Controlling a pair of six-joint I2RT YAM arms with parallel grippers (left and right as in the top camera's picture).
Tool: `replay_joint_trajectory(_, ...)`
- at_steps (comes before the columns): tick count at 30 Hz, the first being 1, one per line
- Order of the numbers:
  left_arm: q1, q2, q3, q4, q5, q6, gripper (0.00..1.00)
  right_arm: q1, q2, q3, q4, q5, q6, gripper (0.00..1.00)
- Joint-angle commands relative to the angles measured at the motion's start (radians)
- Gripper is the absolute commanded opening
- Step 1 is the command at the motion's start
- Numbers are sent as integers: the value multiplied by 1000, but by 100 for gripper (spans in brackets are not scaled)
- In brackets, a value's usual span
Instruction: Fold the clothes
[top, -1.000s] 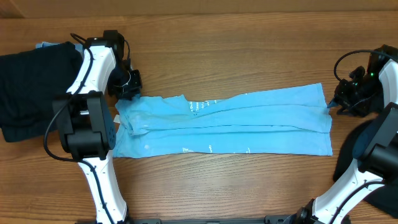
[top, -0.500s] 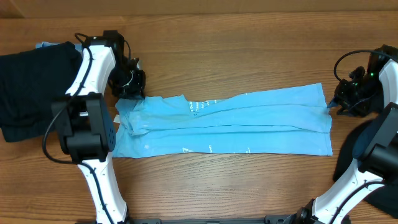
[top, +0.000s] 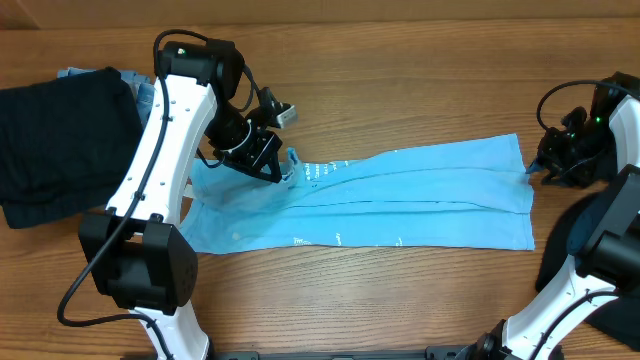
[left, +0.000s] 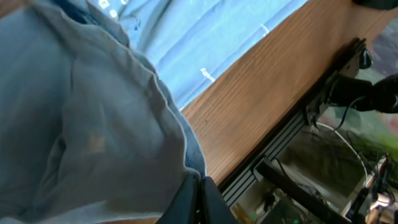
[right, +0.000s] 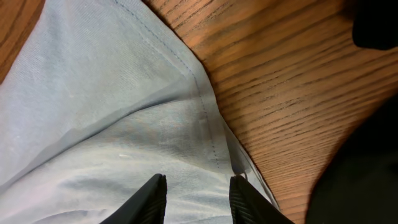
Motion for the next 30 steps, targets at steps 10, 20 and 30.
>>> replay_joint_trajectory(10, -69, -60, -52, -27, -72, -92, 4, 4, 1, -1, 0, -9, 3, 37)
replay_joint_trajectory(20, -148, -174, -245, 66, -368, -321, 4, 4, 1, -1, 2, -9, 3, 37)
replay_joint_trajectory(30, 75, -174, -256, 203, -475, -480, 11, 4, 1, -1, 1, -9, 3, 37)
